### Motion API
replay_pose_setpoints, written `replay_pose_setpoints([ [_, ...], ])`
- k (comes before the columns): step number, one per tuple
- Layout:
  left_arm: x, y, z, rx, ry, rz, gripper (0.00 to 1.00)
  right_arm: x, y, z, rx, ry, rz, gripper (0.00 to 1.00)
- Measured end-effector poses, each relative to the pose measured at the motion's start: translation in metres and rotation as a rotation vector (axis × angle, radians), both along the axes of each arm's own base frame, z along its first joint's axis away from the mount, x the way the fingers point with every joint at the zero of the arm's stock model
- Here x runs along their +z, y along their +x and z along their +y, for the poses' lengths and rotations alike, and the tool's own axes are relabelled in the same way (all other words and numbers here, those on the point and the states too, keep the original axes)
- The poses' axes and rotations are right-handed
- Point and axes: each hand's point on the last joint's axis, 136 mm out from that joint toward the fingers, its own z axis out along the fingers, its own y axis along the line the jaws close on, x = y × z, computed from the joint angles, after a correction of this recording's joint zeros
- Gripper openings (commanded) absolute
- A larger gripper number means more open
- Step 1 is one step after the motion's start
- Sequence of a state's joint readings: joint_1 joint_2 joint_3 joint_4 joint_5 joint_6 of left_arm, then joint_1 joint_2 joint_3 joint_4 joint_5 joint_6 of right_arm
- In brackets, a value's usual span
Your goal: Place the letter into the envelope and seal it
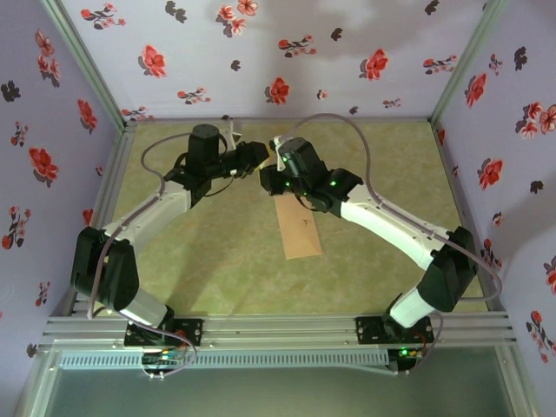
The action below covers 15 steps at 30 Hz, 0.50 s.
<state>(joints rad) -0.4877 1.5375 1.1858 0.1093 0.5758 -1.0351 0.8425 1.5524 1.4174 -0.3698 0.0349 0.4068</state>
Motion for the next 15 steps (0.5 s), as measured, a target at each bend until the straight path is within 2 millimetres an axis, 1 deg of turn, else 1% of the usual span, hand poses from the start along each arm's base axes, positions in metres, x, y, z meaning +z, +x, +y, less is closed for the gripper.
replay_pose_setpoints([
  [3,0.004,-0.005,-0.005,-0.026,-0.001,-0.011,0.0,-0.002,-0.001,0.001,0.018,-0.005,-0.003,0.49],
  [6,0.008,-0.017,-0.017,-0.089,-0.009,-0.026,0.0,-0.007,-0.007,-0.001,0.039,0.015,0.019,0.6],
  [9,0.005,-0.021,-0.021,-0.13,-0.001,-0.039,0.0,-0.013,-0.017,-0.015,0.048,0.04,0.054,0.63],
  [11,0.0,-0.019,-0.02,-0.136,0.014,-0.056,0.0,-0.013,-0.024,-0.03,0.048,0.062,0.072,0.63],
  [15,-0.012,-0.013,-0.011,-0.14,0.081,-0.14,0.0,0.003,-0.03,-0.069,0.009,0.115,0.062,0.65],
])
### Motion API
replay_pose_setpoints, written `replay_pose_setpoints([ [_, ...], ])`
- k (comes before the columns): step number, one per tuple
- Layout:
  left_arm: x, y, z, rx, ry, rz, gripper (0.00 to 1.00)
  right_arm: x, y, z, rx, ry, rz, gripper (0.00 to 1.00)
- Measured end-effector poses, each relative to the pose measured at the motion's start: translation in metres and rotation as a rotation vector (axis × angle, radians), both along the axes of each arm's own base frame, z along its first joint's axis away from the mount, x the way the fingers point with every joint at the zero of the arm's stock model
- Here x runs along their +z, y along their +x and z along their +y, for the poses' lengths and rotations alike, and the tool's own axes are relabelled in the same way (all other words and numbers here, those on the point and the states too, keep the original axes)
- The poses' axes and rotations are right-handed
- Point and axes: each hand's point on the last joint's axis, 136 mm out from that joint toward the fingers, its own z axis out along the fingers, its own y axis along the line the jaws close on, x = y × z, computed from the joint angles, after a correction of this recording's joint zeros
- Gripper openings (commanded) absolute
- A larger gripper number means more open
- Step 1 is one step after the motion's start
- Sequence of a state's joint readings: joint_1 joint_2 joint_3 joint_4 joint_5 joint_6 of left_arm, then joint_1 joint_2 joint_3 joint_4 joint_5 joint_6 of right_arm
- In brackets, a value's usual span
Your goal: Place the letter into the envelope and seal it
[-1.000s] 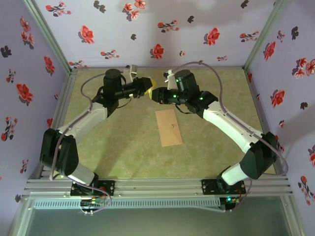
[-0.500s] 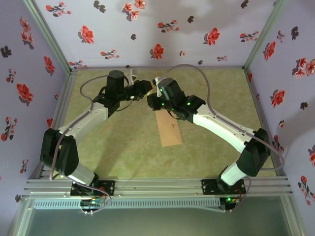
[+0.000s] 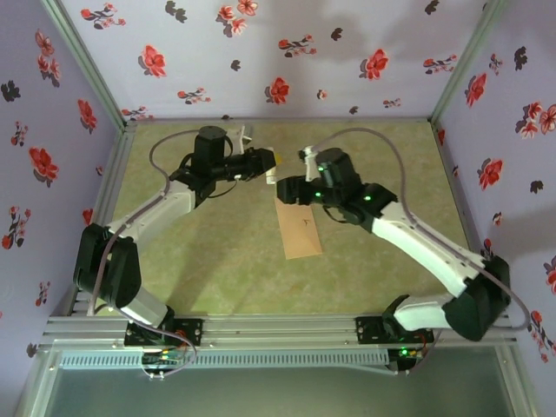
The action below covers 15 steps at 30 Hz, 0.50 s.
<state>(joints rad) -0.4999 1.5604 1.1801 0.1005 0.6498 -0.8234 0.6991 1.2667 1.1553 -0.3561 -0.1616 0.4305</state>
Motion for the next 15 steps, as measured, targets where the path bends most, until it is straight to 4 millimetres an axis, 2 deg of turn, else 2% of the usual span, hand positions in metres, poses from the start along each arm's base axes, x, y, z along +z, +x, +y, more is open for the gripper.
replay_pose_setpoints([
  [4,-0.022,0.001,0.006,-0.018,0.103,-0.126,0.0,0.016,-0.003,-0.039,-0.076,0.026,-0.03,0.67],
  [7,-0.043,-0.001,0.011,-0.043,0.189,-0.222,0.0,0.016,-0.001,-0.062,-0.143,0.034,-0.022,0.67],
  [10,-0.065,-0.008,0.016,-0.06,0.267,-0.321,0.0,0.002,0.007,-0.078,-0.211,0.027,0.026,0.67],
  [12,-0.079,-0.02,0.018,-0.077,0.303,-0.403,0.0,-0.012,0.012,-0.087,-0.251,0.019,0.07,0.68],
  [15,-0.088,-0.039,0.019,-0.109,0.332,-0.519,0.0,-0.03,0.015,-0.096,-0.292,0.006,0.125,0.68],
])
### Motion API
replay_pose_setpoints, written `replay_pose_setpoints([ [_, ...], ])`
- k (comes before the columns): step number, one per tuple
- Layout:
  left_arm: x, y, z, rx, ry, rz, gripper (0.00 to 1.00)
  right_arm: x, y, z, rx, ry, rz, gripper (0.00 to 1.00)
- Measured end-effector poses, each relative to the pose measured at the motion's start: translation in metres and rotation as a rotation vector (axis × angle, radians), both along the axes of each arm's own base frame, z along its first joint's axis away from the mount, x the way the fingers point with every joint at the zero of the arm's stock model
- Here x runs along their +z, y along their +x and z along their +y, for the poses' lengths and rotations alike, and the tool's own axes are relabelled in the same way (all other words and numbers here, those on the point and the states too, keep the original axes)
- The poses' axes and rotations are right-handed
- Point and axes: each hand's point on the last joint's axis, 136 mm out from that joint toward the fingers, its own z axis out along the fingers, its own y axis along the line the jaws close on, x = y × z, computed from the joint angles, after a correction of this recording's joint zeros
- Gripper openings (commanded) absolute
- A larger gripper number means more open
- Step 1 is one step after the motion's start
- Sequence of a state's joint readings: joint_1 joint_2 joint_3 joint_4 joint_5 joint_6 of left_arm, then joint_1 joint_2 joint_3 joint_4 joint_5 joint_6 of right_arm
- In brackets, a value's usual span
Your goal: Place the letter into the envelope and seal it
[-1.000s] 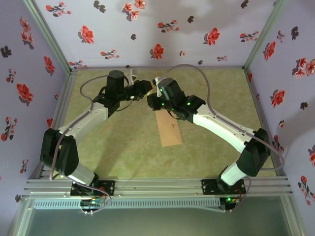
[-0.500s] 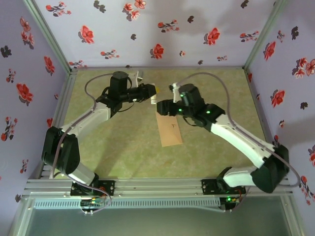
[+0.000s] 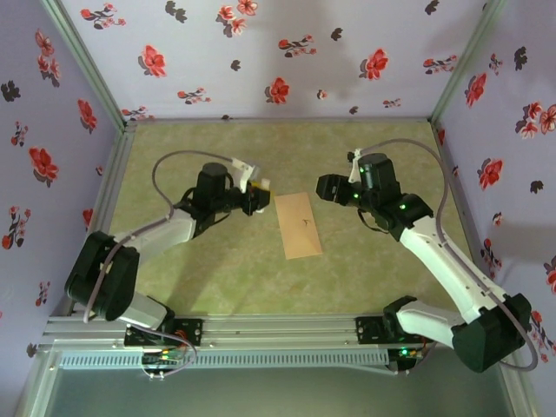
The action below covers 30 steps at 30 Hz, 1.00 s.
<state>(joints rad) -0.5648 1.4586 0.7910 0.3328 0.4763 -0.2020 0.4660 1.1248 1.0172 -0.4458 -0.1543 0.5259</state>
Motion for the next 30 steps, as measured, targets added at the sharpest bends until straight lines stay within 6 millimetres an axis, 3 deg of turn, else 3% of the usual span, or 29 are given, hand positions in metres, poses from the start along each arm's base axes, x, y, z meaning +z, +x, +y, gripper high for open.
replay_pose_setpoints([
  [8,0.021,-0.014,0.0,-0.052,0.0,-0.301,0.0,-0.012,0.004,-0.009,-0.039,0.002,0.039,0.68],
  [14,0.022,-0.021,-0.003,-0.091,0.015,-0.423,0.0,-0.022,0.01,-0.026,-0.096,-0.016,0.076,0.68],
  [20,0.017,-0.026,-0.004,-0.115,0.04,-0.481,0.0,-0.046,0.015,-0.053,-0.173,-0.068,0.175,0.68],
  [30,0.019,-0.03,-0.006,-0.142,0.046,-0.515,0.0,-0.054,0.015,-0.051,-0.165,-0.07,0.204,0.68],
])
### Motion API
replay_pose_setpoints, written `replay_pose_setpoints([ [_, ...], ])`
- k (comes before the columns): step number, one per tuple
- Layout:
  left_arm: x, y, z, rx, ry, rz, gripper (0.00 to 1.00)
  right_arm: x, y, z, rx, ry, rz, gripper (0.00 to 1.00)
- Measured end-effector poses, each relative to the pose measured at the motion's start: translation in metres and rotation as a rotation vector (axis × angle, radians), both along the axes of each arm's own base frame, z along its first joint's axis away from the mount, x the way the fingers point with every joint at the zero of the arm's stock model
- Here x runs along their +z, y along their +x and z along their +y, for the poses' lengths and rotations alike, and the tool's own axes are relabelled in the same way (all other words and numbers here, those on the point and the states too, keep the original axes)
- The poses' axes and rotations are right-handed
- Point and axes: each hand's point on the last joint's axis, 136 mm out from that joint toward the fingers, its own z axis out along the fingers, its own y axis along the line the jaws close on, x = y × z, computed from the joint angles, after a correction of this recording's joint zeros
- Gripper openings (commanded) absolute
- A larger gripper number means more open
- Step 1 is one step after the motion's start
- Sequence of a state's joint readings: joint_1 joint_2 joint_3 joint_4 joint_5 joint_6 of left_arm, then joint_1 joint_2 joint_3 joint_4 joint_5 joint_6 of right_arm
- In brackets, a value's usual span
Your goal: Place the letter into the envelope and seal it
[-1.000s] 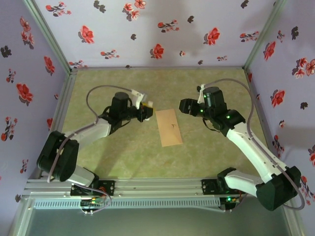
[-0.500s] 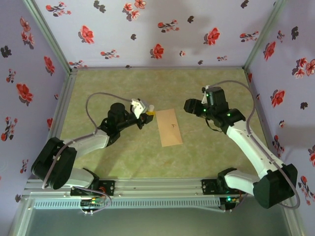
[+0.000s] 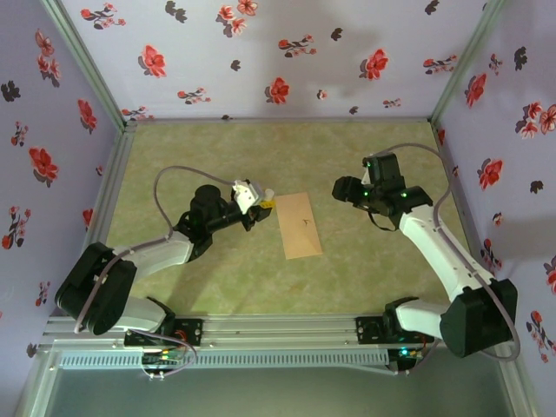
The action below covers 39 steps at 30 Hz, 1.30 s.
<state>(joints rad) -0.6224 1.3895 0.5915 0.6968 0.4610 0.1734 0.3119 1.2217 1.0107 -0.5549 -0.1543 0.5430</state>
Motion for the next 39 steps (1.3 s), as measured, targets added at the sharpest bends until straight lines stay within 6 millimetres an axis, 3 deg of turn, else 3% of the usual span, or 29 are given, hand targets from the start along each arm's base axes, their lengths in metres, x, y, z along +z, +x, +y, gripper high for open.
replay_pose_setpoints([
  [6,-0.017,-0.007,0.0,-0.029,0.058,0.051,0.0,-0.011,-0.001,-0.002,0.0,-0.024,0.041,0.71],
  [13,-0.016,-0.003,-0.002,-0.013,0.067,0.145,0.0,-0.033,0.014,-0.03,-0.089,-0.121,0.164,0.73],
  [18,-0.016,0.0,-0.003,0.012,0.065,0.228,0.0,-0.062,0.019,-0.052,-0.135,-0.191,0.268,0.7],
  [27,-0.046,0.001,0.01,0.111,0.126,0.397,0.0,-0.088,0.026,-0.089,-0.196,-0.261,0.339,0.6],
  [39,-0.064,-0.003,0.021,0.159,0.21,0.477,0.0,-0.121,0.029,-0.103,-0.194,-0.298,0.421,0.53],
])
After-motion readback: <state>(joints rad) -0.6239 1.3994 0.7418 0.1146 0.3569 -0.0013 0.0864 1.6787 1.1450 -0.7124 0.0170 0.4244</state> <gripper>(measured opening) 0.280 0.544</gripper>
